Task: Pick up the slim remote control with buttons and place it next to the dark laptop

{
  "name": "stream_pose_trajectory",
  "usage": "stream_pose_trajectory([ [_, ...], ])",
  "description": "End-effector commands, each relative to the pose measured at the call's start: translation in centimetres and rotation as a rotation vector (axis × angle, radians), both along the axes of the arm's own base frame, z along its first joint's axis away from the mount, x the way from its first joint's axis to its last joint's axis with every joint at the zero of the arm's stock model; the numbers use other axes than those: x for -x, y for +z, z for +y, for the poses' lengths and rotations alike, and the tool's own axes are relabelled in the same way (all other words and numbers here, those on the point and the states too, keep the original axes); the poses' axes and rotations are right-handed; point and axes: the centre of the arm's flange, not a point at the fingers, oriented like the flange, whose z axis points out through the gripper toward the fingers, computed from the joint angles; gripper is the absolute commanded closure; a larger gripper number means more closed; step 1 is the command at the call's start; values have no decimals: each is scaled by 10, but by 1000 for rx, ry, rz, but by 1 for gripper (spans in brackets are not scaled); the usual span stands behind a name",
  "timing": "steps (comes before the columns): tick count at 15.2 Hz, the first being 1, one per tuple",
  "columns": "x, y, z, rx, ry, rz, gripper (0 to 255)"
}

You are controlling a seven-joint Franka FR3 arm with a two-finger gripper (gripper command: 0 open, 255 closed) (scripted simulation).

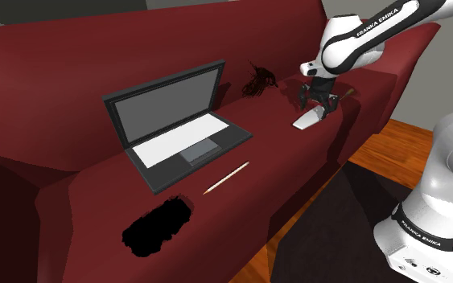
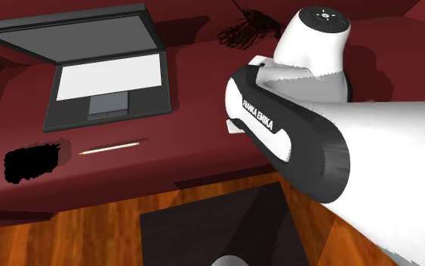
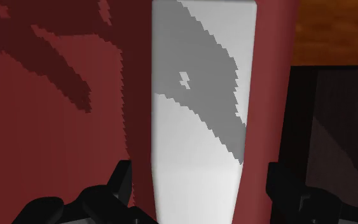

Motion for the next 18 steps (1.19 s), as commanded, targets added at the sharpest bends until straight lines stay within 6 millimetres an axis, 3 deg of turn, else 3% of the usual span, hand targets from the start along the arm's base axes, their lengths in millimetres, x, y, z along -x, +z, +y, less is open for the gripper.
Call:
stream_pose_trajectory([
  [1,0,-12,-1,1,2,-1,0],
  [3,-1,-20,-1,1,2,-1,0],
  [11,-1,-20,-1,1,2,-1,0],
  [12,-1,-20,-1,1,2,-1,255],
  [18,-1,-20,-1,1,2,-1,255],
])
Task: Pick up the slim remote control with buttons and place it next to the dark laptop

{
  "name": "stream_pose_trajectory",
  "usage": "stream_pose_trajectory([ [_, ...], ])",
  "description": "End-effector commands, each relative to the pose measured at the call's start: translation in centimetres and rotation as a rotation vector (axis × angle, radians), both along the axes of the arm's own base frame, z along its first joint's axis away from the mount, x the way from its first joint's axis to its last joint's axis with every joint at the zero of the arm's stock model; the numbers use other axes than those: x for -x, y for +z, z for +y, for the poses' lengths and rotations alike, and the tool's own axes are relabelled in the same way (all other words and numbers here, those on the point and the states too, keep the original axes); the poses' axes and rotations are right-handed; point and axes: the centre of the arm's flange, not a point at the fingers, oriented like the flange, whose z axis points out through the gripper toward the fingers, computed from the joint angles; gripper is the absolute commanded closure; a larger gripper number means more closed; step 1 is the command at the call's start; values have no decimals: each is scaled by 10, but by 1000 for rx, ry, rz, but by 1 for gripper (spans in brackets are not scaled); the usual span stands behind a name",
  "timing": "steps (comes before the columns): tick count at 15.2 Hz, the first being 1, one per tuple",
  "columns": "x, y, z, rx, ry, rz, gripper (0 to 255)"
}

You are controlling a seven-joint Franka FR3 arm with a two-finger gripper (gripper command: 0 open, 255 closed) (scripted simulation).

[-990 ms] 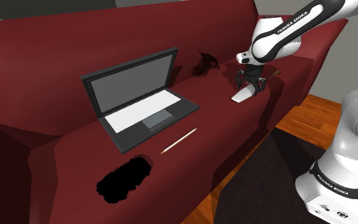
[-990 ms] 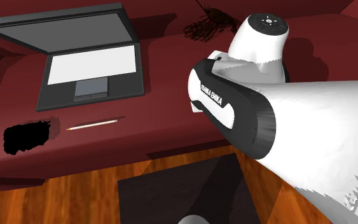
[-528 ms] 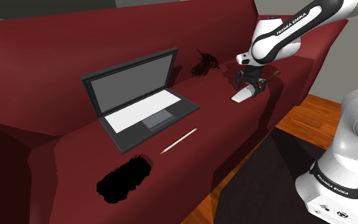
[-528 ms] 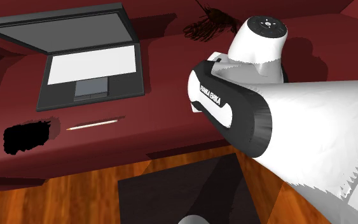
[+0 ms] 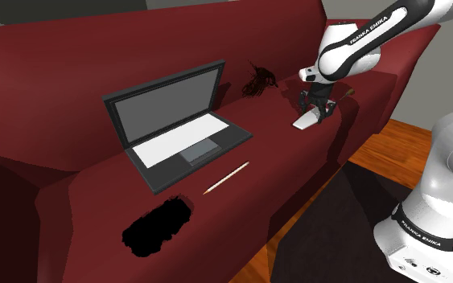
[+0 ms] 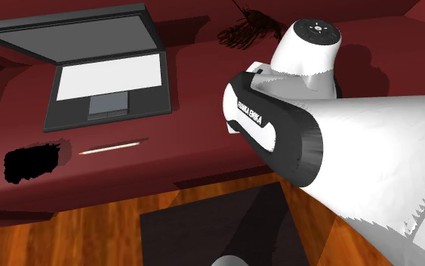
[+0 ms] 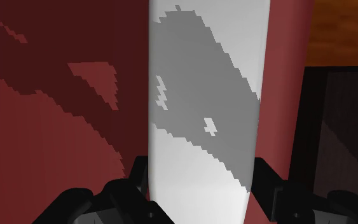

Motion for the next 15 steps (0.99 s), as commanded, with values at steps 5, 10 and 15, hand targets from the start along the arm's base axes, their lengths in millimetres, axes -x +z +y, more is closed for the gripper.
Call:
stream_pose_trajectory([
  [5,0,11,0,0,0,0,255],
  [10,0,37,0,0,0,0,255],
  [15,0,63,0,0,0,0,255],
])
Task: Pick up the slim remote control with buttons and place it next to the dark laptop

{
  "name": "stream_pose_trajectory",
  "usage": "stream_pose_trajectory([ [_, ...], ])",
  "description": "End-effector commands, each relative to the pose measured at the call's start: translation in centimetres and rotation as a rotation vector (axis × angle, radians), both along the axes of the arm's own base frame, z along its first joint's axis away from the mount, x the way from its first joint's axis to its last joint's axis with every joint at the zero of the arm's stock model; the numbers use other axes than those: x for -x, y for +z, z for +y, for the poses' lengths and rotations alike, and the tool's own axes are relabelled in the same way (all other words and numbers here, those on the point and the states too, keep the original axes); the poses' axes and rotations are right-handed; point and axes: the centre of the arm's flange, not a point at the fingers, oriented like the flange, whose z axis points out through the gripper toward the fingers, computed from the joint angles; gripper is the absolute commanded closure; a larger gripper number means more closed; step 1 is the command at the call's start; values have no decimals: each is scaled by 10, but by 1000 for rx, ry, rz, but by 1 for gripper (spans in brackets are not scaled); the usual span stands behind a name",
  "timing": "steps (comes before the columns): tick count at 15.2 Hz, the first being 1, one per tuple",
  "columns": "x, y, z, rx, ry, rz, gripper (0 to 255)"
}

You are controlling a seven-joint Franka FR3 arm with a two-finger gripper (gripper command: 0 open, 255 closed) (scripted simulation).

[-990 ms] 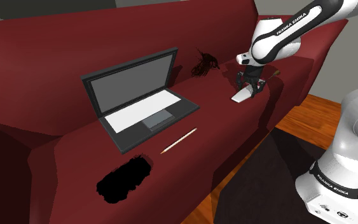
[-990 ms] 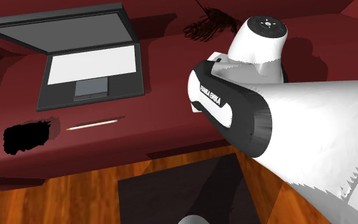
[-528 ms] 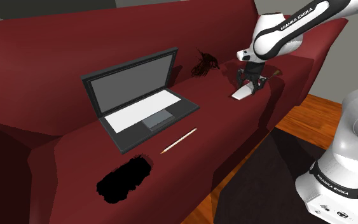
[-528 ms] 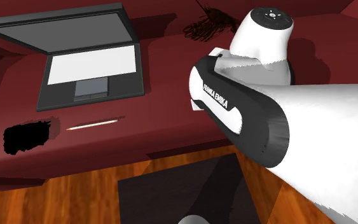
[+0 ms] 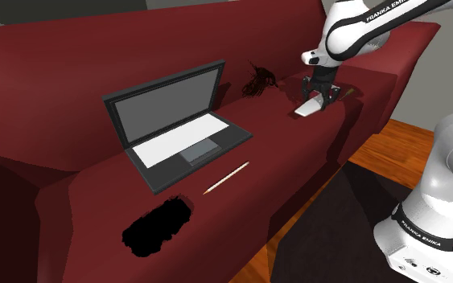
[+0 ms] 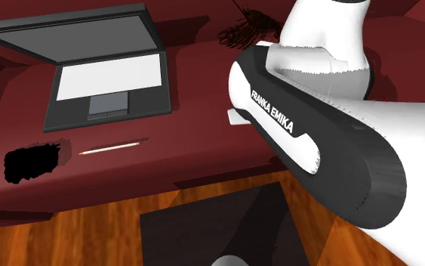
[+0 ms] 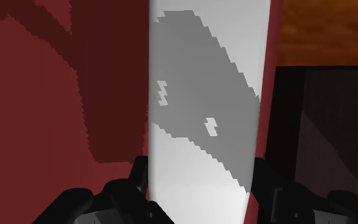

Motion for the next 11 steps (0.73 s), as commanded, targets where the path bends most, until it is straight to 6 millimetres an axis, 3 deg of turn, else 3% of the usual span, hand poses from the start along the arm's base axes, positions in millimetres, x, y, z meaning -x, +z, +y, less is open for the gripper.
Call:
stream_pose_trajectory([
  [1,1,11,-1,0,0,0,255],
  [11,1,64,-1,0,0,0,255],
])
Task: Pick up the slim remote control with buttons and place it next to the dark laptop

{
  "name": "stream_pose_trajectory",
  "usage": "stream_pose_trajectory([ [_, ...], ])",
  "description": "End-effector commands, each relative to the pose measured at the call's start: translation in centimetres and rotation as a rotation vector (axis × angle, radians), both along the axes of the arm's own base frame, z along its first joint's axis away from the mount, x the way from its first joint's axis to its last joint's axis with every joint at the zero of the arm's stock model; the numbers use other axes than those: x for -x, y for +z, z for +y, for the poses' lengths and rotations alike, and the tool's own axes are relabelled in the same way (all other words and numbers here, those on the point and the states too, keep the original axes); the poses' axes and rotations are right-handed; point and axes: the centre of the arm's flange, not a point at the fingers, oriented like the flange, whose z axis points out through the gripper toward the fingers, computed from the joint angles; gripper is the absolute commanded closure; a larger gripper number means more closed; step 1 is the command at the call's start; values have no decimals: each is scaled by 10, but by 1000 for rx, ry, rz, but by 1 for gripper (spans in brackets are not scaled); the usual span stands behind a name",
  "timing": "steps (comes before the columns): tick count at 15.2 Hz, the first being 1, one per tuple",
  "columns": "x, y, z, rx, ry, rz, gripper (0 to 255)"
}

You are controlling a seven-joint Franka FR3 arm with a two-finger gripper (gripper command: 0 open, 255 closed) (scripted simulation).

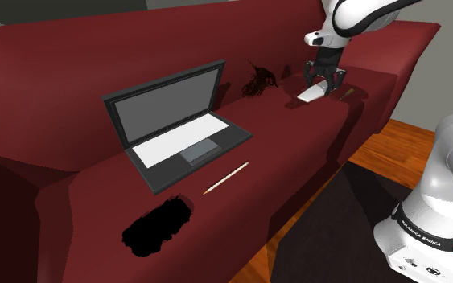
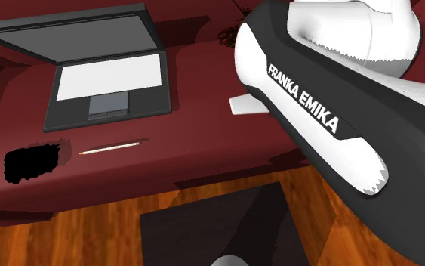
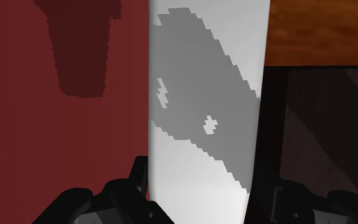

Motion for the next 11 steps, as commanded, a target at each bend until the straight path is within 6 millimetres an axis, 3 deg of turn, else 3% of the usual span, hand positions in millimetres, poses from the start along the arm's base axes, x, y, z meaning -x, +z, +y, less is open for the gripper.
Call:
stream_pose_trajectory([
  [1,1,11,0,0,0,0,255],
  [11,1,64,0,0,0,0,255],
])
